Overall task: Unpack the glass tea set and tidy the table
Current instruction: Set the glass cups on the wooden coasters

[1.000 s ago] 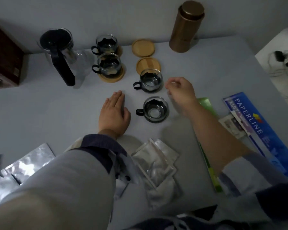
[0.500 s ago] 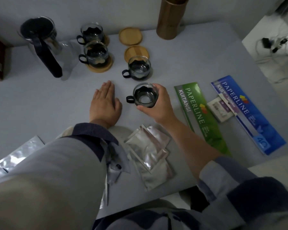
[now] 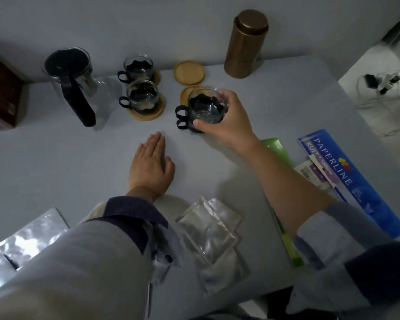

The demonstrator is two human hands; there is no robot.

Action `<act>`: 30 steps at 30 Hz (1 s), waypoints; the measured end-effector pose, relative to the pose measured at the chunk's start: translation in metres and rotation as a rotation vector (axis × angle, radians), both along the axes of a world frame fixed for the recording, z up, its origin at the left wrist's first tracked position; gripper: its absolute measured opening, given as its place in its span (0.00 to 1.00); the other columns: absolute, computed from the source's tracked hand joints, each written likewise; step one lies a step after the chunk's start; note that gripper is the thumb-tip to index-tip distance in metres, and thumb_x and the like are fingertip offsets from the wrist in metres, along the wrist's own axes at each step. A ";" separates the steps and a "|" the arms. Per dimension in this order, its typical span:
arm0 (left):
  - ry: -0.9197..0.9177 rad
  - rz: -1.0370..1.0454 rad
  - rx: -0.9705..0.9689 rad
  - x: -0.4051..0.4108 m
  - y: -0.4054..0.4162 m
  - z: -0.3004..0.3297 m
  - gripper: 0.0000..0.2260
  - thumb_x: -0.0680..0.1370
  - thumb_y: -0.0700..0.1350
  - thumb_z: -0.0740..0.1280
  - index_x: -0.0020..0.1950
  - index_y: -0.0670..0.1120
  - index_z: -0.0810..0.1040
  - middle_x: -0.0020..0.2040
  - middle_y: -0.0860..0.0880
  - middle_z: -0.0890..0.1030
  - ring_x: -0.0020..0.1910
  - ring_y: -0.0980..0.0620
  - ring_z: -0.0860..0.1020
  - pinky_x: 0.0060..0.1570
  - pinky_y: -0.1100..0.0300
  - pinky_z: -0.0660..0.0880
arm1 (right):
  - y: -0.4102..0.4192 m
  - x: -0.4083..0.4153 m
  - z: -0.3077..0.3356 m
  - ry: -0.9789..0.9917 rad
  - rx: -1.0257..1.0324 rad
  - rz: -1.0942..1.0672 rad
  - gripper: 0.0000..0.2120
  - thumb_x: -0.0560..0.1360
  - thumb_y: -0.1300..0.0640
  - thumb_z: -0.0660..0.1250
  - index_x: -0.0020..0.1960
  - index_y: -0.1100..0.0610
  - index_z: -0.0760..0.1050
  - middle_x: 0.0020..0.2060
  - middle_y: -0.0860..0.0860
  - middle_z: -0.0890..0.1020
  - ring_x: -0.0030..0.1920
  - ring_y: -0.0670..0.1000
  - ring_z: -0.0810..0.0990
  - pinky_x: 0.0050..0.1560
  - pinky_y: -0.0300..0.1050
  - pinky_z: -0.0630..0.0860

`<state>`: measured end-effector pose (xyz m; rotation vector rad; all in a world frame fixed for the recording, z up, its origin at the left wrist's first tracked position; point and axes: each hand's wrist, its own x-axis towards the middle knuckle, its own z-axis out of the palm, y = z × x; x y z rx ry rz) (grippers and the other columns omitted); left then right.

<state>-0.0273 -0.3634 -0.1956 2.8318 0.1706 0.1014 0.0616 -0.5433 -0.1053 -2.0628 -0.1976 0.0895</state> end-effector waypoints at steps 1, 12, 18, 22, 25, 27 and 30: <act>0.000 0.001 -0.002 0.000 0.000 0.000 0.27 0.79 0.51 0.52 0.77 0.44 0.56 0.78 0.48 0.56 0.77 0.51 0.53 0.74 0.59 0.44 | 0.003 0.013 0.005 -0.004 -0.010 0.009 0.36 0.64 0.55 0.79 0.67 0.57 0.66 0.58 0.47 0.72 0.58 0.45 0.73 0.55 0.30 0.69; -0.019 0.034 -0.044 0.005 0.002 0.000 0.27 0.78 0.52 0.55 0.77 0.47 0.59 0.77 0.50 0.58 0.76 0.54 0.55 0.73 0.64 0.43 | 0.049 0.138 -0.006 0.025 -0.165 -0.004 0.38 0.65 0.53 0.78 0.70 0.57 0.64 0.66 0.53 0.68 0.64 0.49 0.70 0.56 0.34 0.65; -0.009 0.037 -0.059 0.009 0.005 -0.003 0.28 0.77 0.52 0.56 0.77 0.47 0.59 0.77 0.50 0.59 0.76 0.54 0.56 0.73 0.63 0.43 | 0.065 0.178 -0.023 0.057 -0.161 -0.017 0.39 0.63 0.52 0.78 0.70 0.58 0.65 0.65 0.53 0.71 0.64 0.50 0.72 0.61 0.37 0.69; 0.005 0.039 -0.068 0.008 0.006 -0.005 0.28 0.77 0.53 0.55 0.76 0.46 0.61 0.76 0.49 0.61 0.76 0.53 0.58 0.74 0.61 0.46 | 0.071 0.188 -0.035 0.075 -0.188 -0.013 0.40 0.61 0.51 0.79 0.69 0.57 0.66 0.65 0.53 0.72 0.64 0.52 0.73 0.65 0.47 0.72; 0.004 0.039 -0.066 0.009 0.007 -0.006 0.28 0.76 0.53 0.54 0.76 0.46 0.62 0.76 0.49 0.62 0.75 0.53 0.58 0.75 0.61 0.47 | 0.073 0.192 -0.041 0.070 -0.219 -0.017 0.41 0.61 0.50 0.79 0.69 0.56 0.66 0.66 0.53 0.70 0.66 0.53 0.71 0.67 0.51 0.70; -0.001 0.043 -0.066 0.009 0.007 -0.006 0.27 0.77 0.52 0.55 0.76 0.46 0.62 0.76 0.49 0.61 0.76 0.54 0.58 0.74 0.61 0.46 | 0.073 0.193 -0.040 0.073 -0.253 -0.011 0.45 0.61 0.48 0.79 0.72 0.56 0.63 0.68 0.53 0.68 0.69 0.54 0.68 0.69 0.53 0.68; -0.007 0.043 -0.063 0.010 0.007 -0.007 0.28 0.76 0.52 0.55 0.76 0.46 0.62 0.76 0.49 0.62 0.76 0.53 0.58 0.74 0.61 0.47 | 0.068 0.191 -0.035 0.110 -0.306 -0.018 0.53 0.62 0.45 0.79 0.77 0.57 0.53 0.74 0.54 0.61 0.74 0.56 0.60 0.73 0.53 0.61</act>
